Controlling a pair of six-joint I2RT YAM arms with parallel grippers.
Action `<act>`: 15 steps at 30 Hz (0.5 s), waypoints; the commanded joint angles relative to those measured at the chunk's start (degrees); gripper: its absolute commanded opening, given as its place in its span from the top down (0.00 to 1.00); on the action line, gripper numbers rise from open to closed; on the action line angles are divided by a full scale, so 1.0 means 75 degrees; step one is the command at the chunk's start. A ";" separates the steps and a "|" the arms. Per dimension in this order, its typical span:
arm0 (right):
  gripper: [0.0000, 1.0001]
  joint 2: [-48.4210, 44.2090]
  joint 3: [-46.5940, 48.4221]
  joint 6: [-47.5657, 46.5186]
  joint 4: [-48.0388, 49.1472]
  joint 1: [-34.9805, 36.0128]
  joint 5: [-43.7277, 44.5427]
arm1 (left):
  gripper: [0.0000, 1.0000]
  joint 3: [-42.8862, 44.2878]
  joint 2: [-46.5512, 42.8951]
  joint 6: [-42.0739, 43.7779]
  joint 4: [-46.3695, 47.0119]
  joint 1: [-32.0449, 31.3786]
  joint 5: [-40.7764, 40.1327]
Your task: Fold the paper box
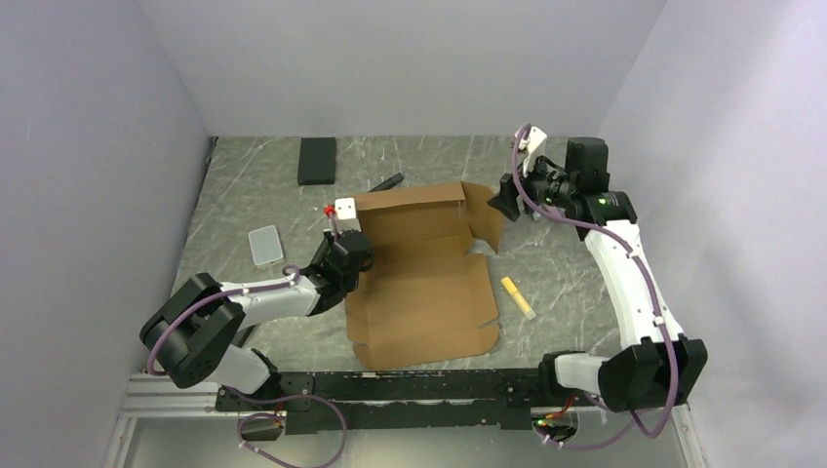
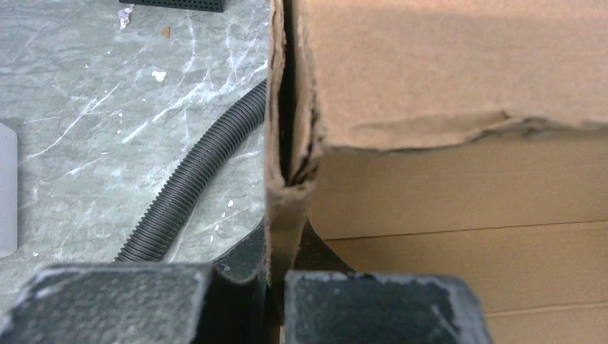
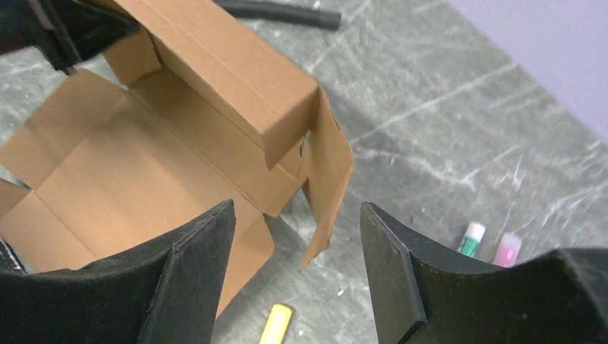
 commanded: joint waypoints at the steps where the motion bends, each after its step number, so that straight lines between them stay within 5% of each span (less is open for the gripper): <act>1: 0.31 0.0455 -0.0639 0.0182 0.0222 -0.0350 0.0492 | 1.00 0.0076 -0.0413 -0.0327 0.0174 -0.0028 -0.0137; 11: 0.30 0.0729 -0.2105 -0.0221 0.1672 -0.0958 -0.0109 | 1.00 0.0099 -0.0626 -0.1091 -0.0356 0.0000 0.0014; 13: 0.35 0.0784 -0.2184 0.0035 0.1976 -0.0916 -0.0087 | 1.00 0.0107 -0.0626 -0.1271 -0.0471 -0.0009 0.0030; 15: 0.50 0.0896 -0.2105 0.0213 0.1983 -0.0822 -0.0141 | 1.00 0.0145 -0.0615 -0.1390 -0.0575 -0.0004 0.0054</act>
